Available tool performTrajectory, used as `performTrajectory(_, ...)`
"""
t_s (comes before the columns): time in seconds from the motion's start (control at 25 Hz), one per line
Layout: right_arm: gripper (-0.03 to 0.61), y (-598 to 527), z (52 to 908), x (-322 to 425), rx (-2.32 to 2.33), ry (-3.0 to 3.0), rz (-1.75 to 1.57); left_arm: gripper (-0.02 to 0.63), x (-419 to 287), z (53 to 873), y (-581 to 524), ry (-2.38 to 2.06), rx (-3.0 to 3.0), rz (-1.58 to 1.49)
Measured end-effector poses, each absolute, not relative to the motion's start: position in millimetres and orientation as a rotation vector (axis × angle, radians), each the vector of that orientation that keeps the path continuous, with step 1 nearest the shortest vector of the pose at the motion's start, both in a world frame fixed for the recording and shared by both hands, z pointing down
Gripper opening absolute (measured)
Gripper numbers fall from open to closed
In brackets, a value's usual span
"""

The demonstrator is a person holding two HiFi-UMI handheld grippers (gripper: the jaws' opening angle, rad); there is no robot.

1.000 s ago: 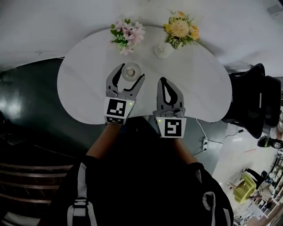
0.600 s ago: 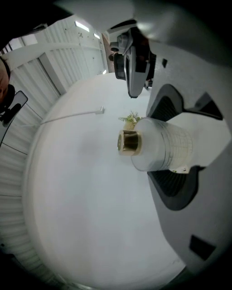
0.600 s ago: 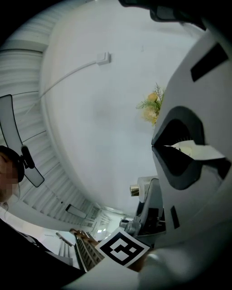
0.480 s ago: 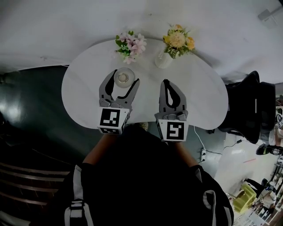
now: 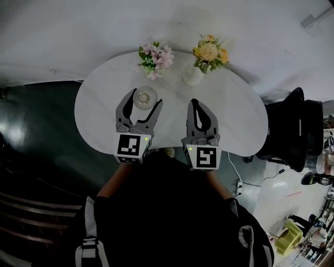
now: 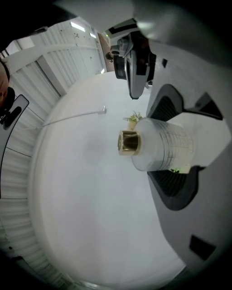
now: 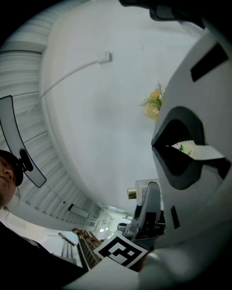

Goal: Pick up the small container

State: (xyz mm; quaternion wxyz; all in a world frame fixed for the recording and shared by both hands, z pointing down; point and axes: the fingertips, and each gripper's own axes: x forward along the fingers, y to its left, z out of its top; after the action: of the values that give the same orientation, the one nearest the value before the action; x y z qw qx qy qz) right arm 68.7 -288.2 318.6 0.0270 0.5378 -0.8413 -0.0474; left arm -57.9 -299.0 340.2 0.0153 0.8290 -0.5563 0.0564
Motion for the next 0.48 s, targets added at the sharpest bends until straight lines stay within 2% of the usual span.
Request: performTrajectory(0.48, 0.021, -280.5, 323.8, 63.6, 1.646, -2.605, -0.13, 0.33, -59.6, 338.4, -291.6, -1.723, 2.579, 0.163)
